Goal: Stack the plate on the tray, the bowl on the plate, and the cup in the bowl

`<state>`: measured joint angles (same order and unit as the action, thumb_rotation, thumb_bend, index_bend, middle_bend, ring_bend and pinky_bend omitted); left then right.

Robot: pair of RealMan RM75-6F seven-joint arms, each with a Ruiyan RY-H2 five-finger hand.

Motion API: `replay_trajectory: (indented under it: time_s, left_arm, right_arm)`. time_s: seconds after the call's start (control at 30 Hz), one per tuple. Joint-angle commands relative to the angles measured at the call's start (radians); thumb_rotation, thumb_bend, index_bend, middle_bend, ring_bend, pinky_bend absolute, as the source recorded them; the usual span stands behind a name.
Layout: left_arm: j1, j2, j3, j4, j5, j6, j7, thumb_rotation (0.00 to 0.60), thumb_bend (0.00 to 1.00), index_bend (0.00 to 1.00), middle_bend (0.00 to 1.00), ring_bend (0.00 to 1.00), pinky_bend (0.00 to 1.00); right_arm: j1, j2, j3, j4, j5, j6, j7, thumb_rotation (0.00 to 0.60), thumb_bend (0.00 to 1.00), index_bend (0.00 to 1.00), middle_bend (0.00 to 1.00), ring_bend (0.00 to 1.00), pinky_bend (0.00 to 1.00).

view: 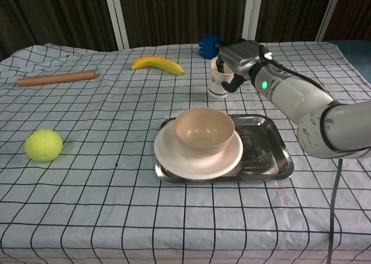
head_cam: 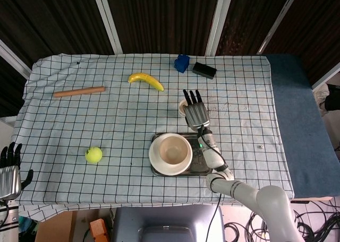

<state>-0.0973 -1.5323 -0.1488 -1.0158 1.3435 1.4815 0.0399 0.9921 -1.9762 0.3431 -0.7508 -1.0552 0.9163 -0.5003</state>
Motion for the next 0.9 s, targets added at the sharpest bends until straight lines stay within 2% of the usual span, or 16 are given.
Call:
replay_trajectory:
  time_s: [0.03,0.13,0.27,0.37,0.5,0.6,0.73,0.9]
  left_arm:
    - [0.001,-0.001,-0.001,0.001,-0.002,0.001,0.002,0.600,0.33,0.00,0.00,0.00,0.00]
    - [0.001,-0.004,-0.001,0.002,-0.002,0.002,0.005,0.600,0.33,0.00,0.00,0.00,0.00]
    - [-0.001,-0.008,0.002,0.003,0.000,0.000,0.013,0.600,0.33,0.00,0.00,0.00,0.00]
    - [-0.004,-0.011,0.003,0.004,0.002,-0.002,0.019,0.600,0.33,0.00,0.00,0.00,0.00]
    - [-0.005,-0.012,0.004,0.004,0.004,-0.003,0.022,0.600,0.33,0.00,0.00,0.00,0.00]
    - [-0.006,-0.016,0.006,0.003,0.005,-0.003,0.031,0.600,0.33,0.00,0.00,0.00,0.00]
    - [-0.005,-0.015,0.008,0.002,0.005,-0.002,0.037,0.600,0.33,0.00,0.00,0.00,0.00]
    - [-0.002,-0.013,0.007,0.000,0.003,-0.001,0.034,0.600,0.33,0.00,0.00,0.00,0.00]
  right_arm:
    - [-0.043,0.082,-0.001,-0.165,-0.041,0.068,0.044,0.600,0.48,0.61,0.00,0.00,0.00]
    - [-0.087,0.165,-0.020,-0.344,-0.080,0.115,0.057,0.600,0.48,0.61,0.00,0.00,0.00]
    - [-0.153,0.295,-0.079,-0.614,-0.144,0.158,0.058,0.600,0.48,0.60,0.00,0.00,0.00]
    - [-0.179,0.348,-0.117,-0.726,-0.198,0.188,0.047,0.600,0.48,0.60,0.00,0.00,0.00]
    - [-0.188,0.363,-0.133,-0.764,-0.221,0.196,0.048,0.600,0.48,0.60,0.00,0.00,0.00]
    - [-0.206,0.397,-0.176,-0.844,-0.255,0.195,0.038,0.600,0.48,0.61,0.00,0.00,0.00]
    - [-0.219,0.427,-0.223,-0.896,-0.221,0.151,-0.028,0.600,0.48,0.61,0.00,0.00,0.00]
    - [-0.225,0.425,-0.249,-0.898,-0.223,0.138,-0.062,0.600,0.48,0.60,0.00,0.00,0.00]
